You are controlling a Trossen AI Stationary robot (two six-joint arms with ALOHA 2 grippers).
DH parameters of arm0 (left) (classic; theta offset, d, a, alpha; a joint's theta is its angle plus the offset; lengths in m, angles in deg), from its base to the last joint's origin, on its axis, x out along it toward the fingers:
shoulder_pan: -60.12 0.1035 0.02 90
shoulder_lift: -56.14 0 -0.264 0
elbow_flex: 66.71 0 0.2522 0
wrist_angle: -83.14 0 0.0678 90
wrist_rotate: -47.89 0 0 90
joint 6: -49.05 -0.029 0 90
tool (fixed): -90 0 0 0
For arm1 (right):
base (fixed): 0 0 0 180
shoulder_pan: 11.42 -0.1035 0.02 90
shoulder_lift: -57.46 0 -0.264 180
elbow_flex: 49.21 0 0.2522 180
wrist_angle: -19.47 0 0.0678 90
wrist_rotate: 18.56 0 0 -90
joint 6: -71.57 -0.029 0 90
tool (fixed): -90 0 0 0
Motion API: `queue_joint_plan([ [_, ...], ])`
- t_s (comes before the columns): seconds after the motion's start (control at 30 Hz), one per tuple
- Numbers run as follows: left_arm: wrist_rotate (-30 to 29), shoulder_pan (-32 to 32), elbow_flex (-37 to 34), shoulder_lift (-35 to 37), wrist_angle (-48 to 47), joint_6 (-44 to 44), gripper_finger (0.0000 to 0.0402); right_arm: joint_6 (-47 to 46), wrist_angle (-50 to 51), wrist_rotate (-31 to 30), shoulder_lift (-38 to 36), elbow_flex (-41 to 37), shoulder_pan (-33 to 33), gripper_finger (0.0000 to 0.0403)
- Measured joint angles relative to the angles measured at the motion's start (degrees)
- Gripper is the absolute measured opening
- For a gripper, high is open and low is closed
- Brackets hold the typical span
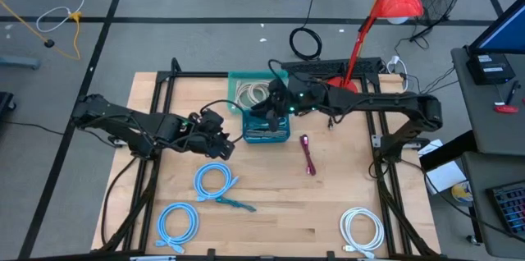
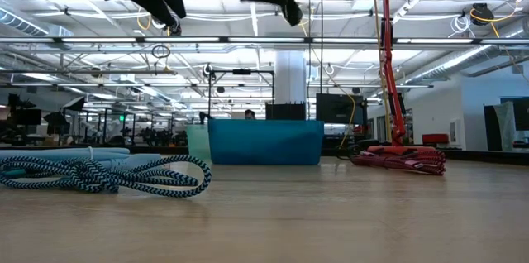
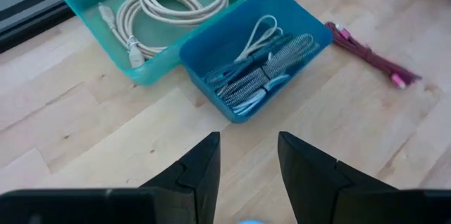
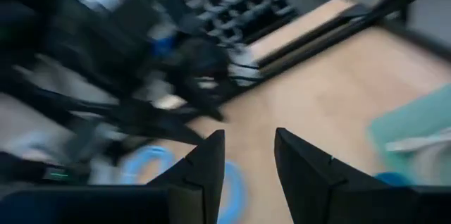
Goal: Pick & Place USB Port
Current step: Put the top blue display cable into the green bin
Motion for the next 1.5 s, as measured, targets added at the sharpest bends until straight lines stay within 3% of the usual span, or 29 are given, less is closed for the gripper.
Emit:
queue_joint_plan([
  [0.2,4.1,0.0,0.0,0.0,0.0,-7.5,0.0145,-8.3,0.1,7.1,-1.4,0.0,-4.2,0.011],
  [0.3,6.4,0.0,0.0,0.0,0.0,-10.2,0.0145,-13.6,0.2,6.9,-1.4,0.0,-8.2,0.0104],
  [0.43,6.4,-0.8,0.0,0.0,-0.1,-12.5,0.0145,-18.4,7.0,-1.1,-1.4,0.0,-14.9,0.0097],
  [0.67,5.5,-3.8,0.0,0.0,-0.1,-15.9,0.0145,-31.3,36.4,-21.5,-1.4,0.0,-24.0,0.0102],
  [0.87,4.3,-6.0,0.0,0.0,-0.1,-16.2,0.0145,-43.0,54.1,-25.7,-1.4,-0.1,-25.7,0.0125],
  [1.0,3.9,-6.8,0.0,0.0,-0.1,-16.2,0.0145,-47.0,60.0,-25.0,-0.9,-2.2,-23.6,0.015],
  [1.17,3.8,-7.4,0.0,0.0,-0.4,-16.3,0.0145,-48.6,57.7,-20.8,-0.9,-6.5,-20.7,0.0188],
  [1.3,6.3,-7.3,-0.4,0.0,-3.2,-15.4,0.0145,-47.1,48.4,-18.3,-0.9,-10.7,-19.9,0.0215],
  [1.5,13.4,-7.5,-9.1,0.0,-6.6,-12.4,0.0145,-46.2,35.2,-16.1,-0.9,-16.2,-19.8,0.0239],
])
